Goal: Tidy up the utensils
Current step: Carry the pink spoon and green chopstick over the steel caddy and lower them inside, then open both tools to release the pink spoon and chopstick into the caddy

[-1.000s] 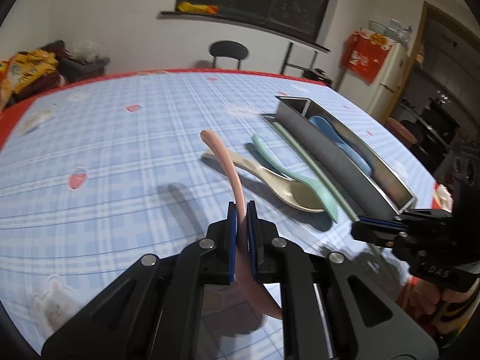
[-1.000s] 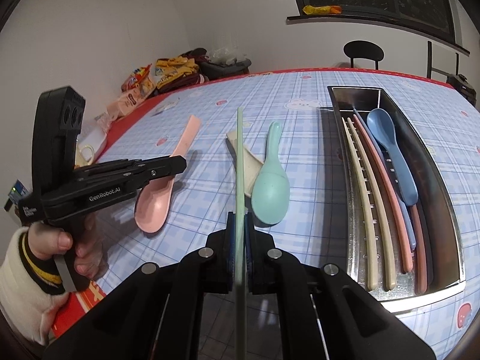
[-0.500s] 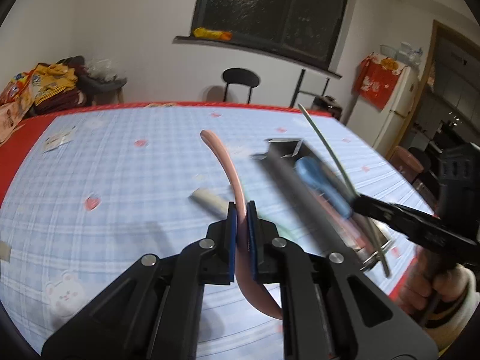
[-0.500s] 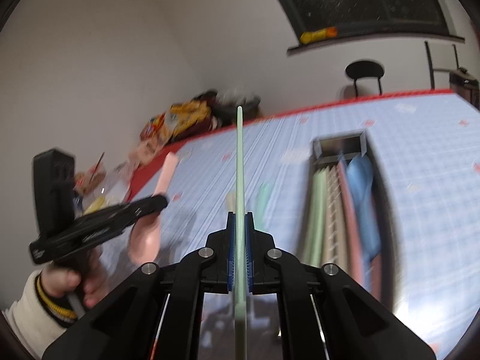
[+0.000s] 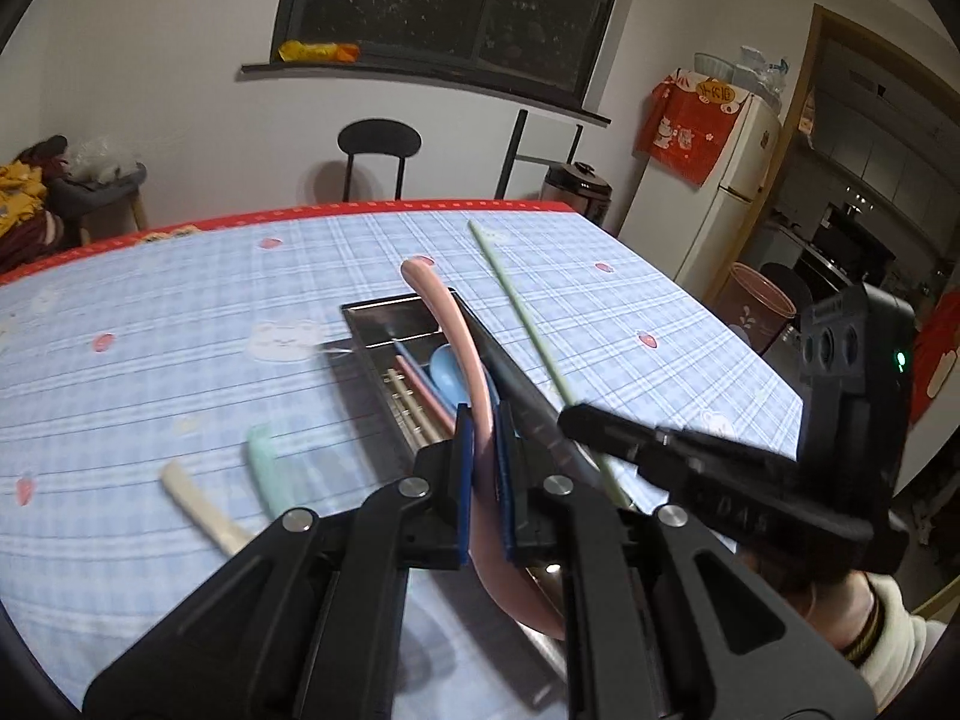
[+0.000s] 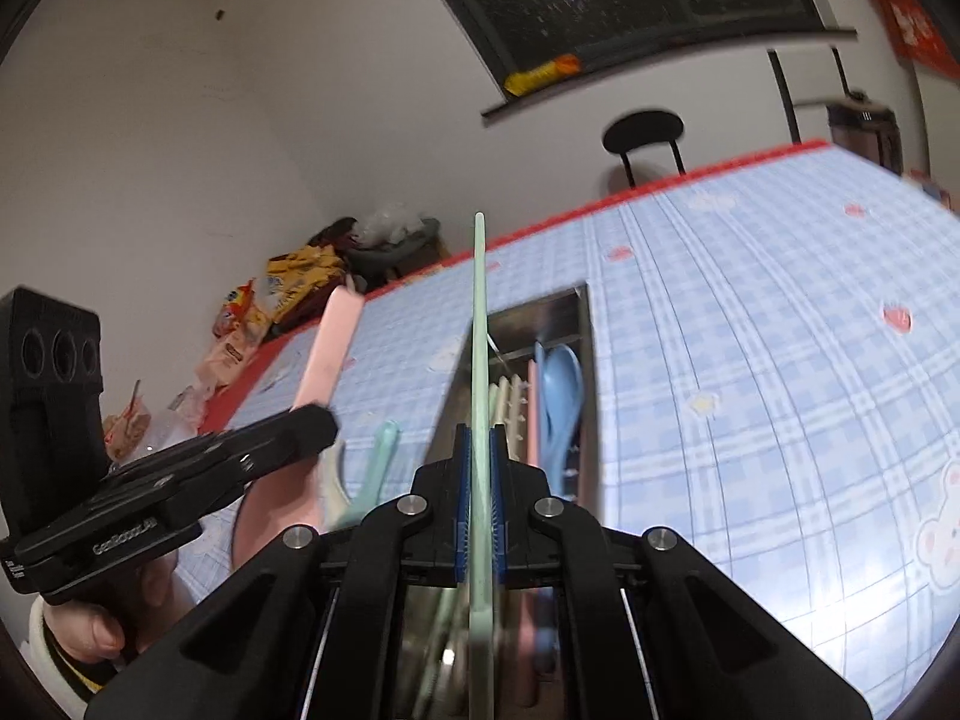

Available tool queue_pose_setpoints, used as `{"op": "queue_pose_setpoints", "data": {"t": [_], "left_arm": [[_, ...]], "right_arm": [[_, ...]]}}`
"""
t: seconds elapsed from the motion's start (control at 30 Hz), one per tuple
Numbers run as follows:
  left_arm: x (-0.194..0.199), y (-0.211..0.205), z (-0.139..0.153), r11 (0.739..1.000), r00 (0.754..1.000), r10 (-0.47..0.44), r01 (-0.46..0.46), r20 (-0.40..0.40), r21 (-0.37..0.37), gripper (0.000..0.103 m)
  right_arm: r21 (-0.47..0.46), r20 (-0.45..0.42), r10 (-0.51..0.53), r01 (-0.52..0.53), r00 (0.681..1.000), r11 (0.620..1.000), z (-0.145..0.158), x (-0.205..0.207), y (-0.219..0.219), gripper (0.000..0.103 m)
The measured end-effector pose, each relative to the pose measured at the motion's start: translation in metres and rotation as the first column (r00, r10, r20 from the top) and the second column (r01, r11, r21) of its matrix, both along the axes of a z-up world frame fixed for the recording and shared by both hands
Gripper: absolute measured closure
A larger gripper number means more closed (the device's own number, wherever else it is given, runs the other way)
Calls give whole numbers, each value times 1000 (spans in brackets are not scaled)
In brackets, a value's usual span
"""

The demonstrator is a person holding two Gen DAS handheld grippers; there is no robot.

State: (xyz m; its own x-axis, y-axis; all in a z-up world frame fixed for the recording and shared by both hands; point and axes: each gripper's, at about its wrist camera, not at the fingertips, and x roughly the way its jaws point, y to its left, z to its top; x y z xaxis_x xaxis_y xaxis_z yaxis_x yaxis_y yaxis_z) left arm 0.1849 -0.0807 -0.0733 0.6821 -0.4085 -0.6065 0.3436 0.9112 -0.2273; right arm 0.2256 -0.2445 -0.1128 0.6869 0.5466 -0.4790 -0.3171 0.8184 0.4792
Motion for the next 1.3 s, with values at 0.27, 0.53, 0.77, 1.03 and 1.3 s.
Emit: {"op": "queue_pose_setpoints", "data": {"t": [0.27, 0.53, 0.77, 1.03, 1.3], "left_arm": [[43, -13, -23, 999, 997, 23, -24, -69, -21, 92], [61, -15, -41, 998, 992, 53, -56, -117, -29, 92], [66, -15, -50, 997, 988, 68, -71, -138, -20, 92], [58, -10, -34, 998, 994, 63, -63, -93, 5, 68], [27, 22, 1, 993, 994, 108, -109, 11, 45, 16]], "right_arm": [[-2, -65, -4, 4, 998, 1000, -12, 8, 0, 96], [-15, -100, -6, 5, 995, 1000, -18, 17, 6, 96], [-18, -114, -13, 11, 993, 1000, -22, 19, 5, 96], [-30, -89, -9, 6, 996, 1000, -18, 16, 6, 83], [-75, 21, -52, 54, 998, 996, 3, -2, 5, 23]]}}
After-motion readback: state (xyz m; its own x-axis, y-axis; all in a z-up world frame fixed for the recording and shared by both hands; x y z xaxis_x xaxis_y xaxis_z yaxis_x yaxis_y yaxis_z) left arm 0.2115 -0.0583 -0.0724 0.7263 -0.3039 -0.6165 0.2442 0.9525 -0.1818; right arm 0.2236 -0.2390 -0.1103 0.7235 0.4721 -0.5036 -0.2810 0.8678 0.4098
